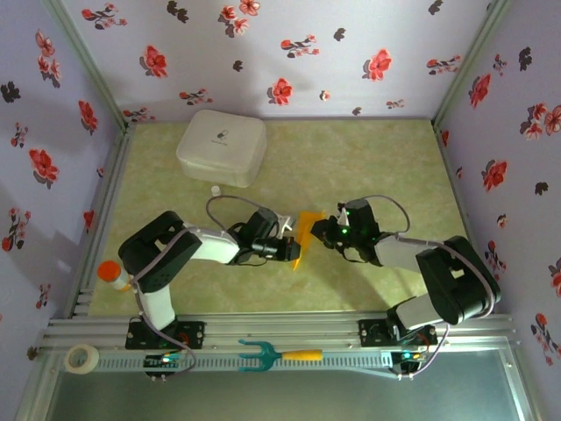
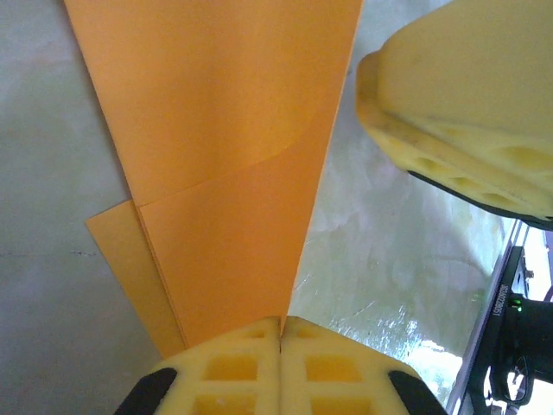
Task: Fold a paper plane with a square sheet of paper (pick it up from the middle)
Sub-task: Fold the wing for the fifth time at the center of the table.
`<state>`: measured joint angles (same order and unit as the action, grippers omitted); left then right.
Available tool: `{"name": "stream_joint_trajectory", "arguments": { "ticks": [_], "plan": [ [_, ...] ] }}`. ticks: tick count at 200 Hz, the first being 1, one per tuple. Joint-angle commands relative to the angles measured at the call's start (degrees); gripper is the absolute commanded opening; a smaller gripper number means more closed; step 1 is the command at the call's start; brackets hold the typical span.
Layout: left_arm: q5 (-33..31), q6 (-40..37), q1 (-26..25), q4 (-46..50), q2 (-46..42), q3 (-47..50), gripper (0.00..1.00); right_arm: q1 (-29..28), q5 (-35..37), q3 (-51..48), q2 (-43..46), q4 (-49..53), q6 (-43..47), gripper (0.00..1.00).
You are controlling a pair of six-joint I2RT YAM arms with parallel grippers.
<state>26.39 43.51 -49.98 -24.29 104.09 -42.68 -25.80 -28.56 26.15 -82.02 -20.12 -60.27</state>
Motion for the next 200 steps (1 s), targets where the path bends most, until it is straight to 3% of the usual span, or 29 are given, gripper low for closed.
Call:
{"name": "stream_joint_trajectory", "arguments": {
  "ticks": [1, 36, 96, 144, 200],
  "plan": [
    [-1.46, -2.25, -0.17, 3.88, -1.6, -0.79, 0.0, 0.65, 2.7, 2.17, 3.32, 7.18, -1.97, 0.37],
    [-8.41, -7.54, -2.56, 13.62, -3.37, -4.04, 0.0, 0.73, 6.35, 7.54, 7.12, 21.15, -1.15, 0.54],
    [-22.11, -15.47, -8.29, 29.7, -3.21, -12.14, 0.0, 0.66, 8.79, 14.81, 3.4, 34.01, -0.09, 0.55],
    [-28.02, -19.66, -11.23, 36.85, -2.18, -16.91, 0.01, 0.67, 6.17, 17.06, -0.75, 34.05, -0.19, 0.51],
    [-31.6, -21.86, -12.5, 40.22, -1.57, -18.58, 0.05, 0.81, 4.41, 15.98, -1.67, 31.47, -1.16, 0.27]
  ]
}}
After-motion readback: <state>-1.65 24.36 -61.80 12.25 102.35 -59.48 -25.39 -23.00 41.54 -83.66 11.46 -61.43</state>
